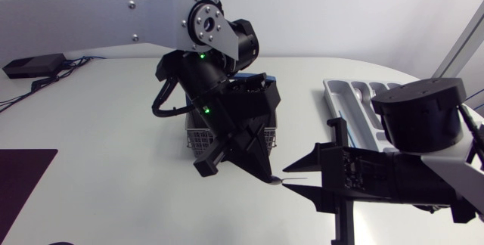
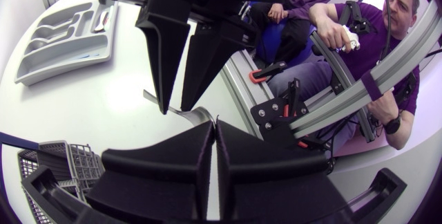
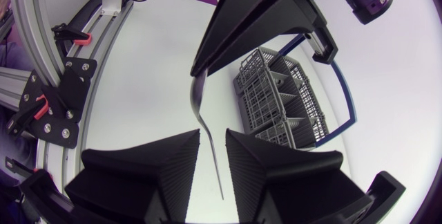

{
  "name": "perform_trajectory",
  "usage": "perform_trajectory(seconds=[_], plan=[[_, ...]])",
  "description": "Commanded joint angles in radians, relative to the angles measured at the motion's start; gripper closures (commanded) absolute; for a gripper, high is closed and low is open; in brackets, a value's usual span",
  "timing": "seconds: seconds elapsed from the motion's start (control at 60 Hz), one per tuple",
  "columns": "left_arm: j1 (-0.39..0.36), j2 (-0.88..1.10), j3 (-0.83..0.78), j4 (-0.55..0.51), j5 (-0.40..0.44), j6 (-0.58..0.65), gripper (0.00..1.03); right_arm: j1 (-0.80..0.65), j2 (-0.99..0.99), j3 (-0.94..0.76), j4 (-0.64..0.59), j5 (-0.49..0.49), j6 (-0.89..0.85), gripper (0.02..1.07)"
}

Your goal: Unload the cutlery basket into the drawer organizer.

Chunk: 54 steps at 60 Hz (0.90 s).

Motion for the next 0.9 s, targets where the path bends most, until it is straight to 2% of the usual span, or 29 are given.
perform_trajectory(seconds=[0.0,0.067,0.15,0.533,0.583,0.75,0.783,0.817,0.883], plan=[[-0.003,0.018,0.032,-0.018,0.014,0.029,1.00,0.010,0.015,-0.035,0.020,0.002,0.023,0.80],[0.001,0.018,0.032,-0.019,0.016,0.031,1.00,0.010,0.018,-0.039,0.024,0.004,0.023,0.80],[0.001,0.018,0.034,-0.022,0.016,0.031,1.00,0.010,0.019,-0.042,0.030,0.005,0.023,0.90],[0.001,0.018,0.037,-0.030,0.025,0.033,1.00,0.008,0.038,-0.065,0.064,0.020,0.020,0.97],[0.002,0.019,0.039,-0.030,0.026,0.033,1.00,0.008,0.044,-0.067,0.066,0.020,0.017,1.02],[0.016,0.034,0.051,-0.030,0.039,0.028,1.00,-0.002,0.035,-0.073,0.067,0.020,0.015,1.01],[0.022,0.036,0.059,-0.030,0.048,0.020,0.96,-0.004,0.032,-0.078,0.064,0.020,0.012,1.01],[0.028,0.041,0.071,-0.030,0.059,0.010,0.82,-0.004,0.030,-0.082,0.061,0.020,0.011,1.01],[0.043,0.059,0.109,-0.029,0.072,-0.038,0.30,-0.004,0.029,-0.090,0.058,0.020,0.009,1.01]])
